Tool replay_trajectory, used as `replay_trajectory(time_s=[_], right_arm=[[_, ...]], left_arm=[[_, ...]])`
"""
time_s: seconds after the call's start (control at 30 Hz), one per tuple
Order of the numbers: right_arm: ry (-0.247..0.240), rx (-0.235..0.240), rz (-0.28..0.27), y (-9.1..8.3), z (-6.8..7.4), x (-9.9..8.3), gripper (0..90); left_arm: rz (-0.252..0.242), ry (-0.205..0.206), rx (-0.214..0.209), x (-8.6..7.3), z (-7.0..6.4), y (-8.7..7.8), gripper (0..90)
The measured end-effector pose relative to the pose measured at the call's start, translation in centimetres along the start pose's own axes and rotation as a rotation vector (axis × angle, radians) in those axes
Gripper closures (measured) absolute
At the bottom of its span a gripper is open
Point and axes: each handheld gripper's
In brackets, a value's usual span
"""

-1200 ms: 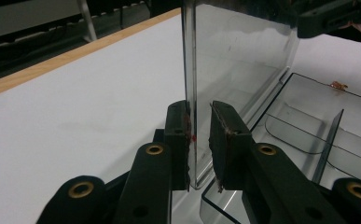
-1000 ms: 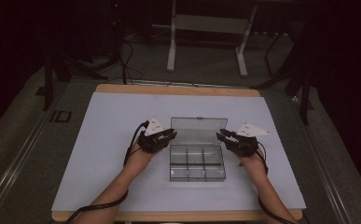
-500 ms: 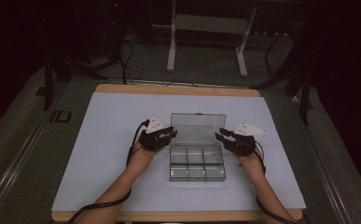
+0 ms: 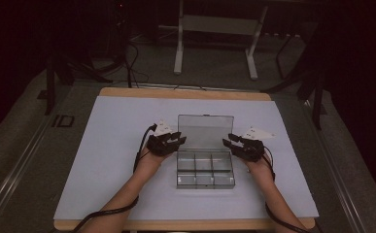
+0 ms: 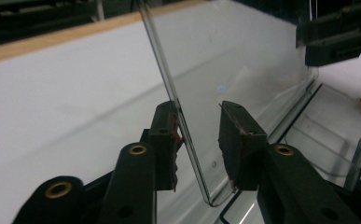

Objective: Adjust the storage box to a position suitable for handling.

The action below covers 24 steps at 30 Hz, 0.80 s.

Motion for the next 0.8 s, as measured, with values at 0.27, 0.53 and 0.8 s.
replay_trajectory(time_s=[0.27, 0.53, 0.8], right_arm=[[0.031, 0.008, 0.034, 0.5, -0.2, 0.1, 58.5], [0.066, 0.006, 0.077, 0.9, -0.3, 0.5, 56.4], [0.095, 0.004, 0.106, 1.1, -0.5, 0.7, 55.1]], left_arm=[[0.015, -0.044, 0.003, -0.2, 0.0, 0.7, 62.8], [0.046, -0.064, 0.005, -0.1, 0.0, 1.1, 58.3], [0.057, -0.114, -0.003, -0.2, 0.2, 1.3, 56.5]])
Point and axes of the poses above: each handheld gripper's, and its own axes: y roughly forward along the jaws, x roughly out of its top, z roughly to its left, and after that the axes turned 2 degrees about y, right-handed
